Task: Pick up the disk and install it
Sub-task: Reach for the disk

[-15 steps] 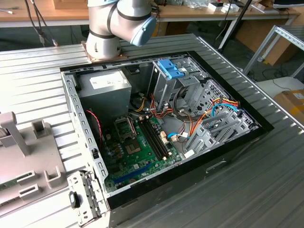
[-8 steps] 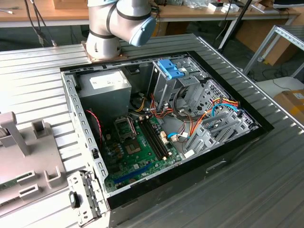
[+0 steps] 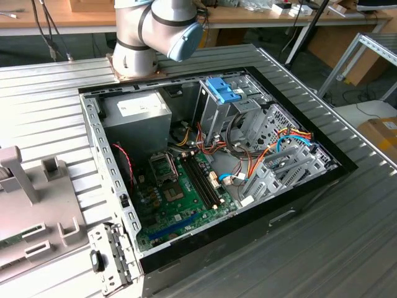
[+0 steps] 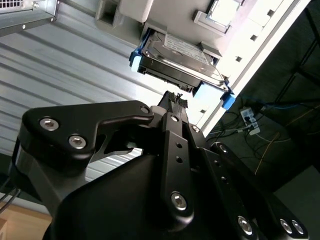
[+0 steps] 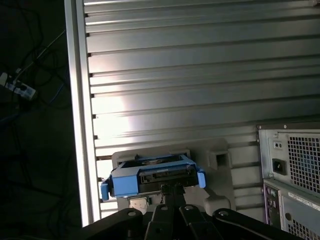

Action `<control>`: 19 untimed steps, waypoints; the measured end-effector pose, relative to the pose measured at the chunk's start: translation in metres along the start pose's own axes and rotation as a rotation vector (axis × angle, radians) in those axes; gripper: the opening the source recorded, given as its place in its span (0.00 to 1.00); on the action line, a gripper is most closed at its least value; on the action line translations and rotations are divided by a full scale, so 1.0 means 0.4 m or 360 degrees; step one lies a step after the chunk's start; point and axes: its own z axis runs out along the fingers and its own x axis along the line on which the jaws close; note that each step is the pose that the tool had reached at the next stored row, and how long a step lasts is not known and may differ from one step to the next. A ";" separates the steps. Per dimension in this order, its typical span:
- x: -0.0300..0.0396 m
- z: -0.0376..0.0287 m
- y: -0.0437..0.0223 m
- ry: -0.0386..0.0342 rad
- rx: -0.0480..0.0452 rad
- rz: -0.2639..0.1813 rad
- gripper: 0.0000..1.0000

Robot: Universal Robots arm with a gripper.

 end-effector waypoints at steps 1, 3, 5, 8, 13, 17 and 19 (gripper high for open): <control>0.014 0.000 -0.001 0.0000 0.0000 0.0000 0.11; 0.045 -0.001 -0.005 0.0000 0.0000 0.0001 0.11; 0.059 -0.001 -0.006 0.0000 0.0000 0.0001 0.11; 0.085 -0.002 -0.008 0.0000 0.0000 0.0001 0.11; 0.091 -0.002 -0.009 0.0000 0.0000 0.0001 0.11; 0.100 -0.002 -0.013 0.0000 0.0000 0.0001 0.11; 0.100 -0.002 -0.019 0.0000 0.0000 0.0001 0.11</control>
